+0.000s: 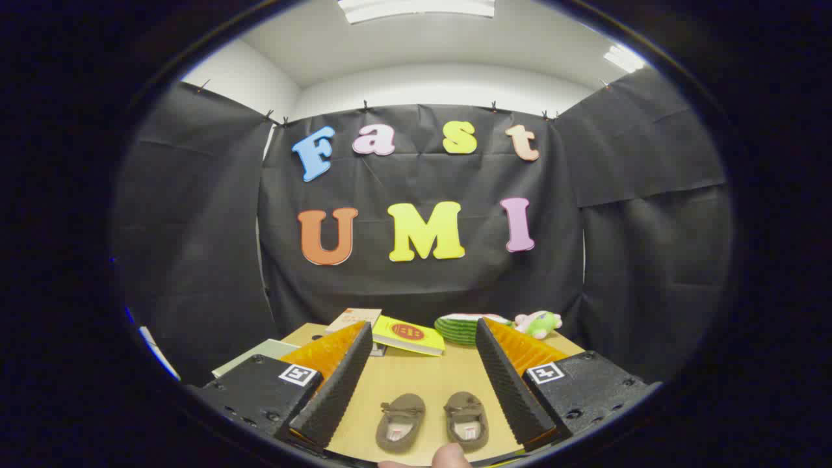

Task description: Open the storage box then place both shoes into the box .Put the left shoe in first, then the right shoe, with the right side of both shoes facing outward in a uniform manner.

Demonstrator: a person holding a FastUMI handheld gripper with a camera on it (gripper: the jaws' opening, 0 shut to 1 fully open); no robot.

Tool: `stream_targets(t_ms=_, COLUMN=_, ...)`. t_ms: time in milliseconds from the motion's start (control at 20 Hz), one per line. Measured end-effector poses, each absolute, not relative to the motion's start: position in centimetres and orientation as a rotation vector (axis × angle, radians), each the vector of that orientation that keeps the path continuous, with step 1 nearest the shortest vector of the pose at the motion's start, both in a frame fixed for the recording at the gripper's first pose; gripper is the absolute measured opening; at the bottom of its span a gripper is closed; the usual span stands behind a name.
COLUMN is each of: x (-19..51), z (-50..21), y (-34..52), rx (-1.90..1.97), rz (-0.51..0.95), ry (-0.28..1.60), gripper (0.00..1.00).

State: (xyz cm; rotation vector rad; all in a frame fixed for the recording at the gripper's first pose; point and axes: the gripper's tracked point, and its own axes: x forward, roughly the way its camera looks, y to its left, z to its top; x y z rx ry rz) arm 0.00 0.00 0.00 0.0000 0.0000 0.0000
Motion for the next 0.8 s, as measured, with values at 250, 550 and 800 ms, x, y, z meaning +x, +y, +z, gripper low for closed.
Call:
stream_targets(t_ms=250, x=-0.1, z=-0.8, y=0.2, rx=0.009, rz=0.026, ry=0.03, gripper=1.0)
stream_targets(t_ms=550, x=-0.2, z=0.0, y=1.2, rx=0.014, rz=0.05, ry=0.028, gripper=1.0)
stream_targets(t_ms=800, x=0.2, z=-0.8, y=2.2, rx=0.012, rz=0.062, ry=0.03, gripper=1.0)
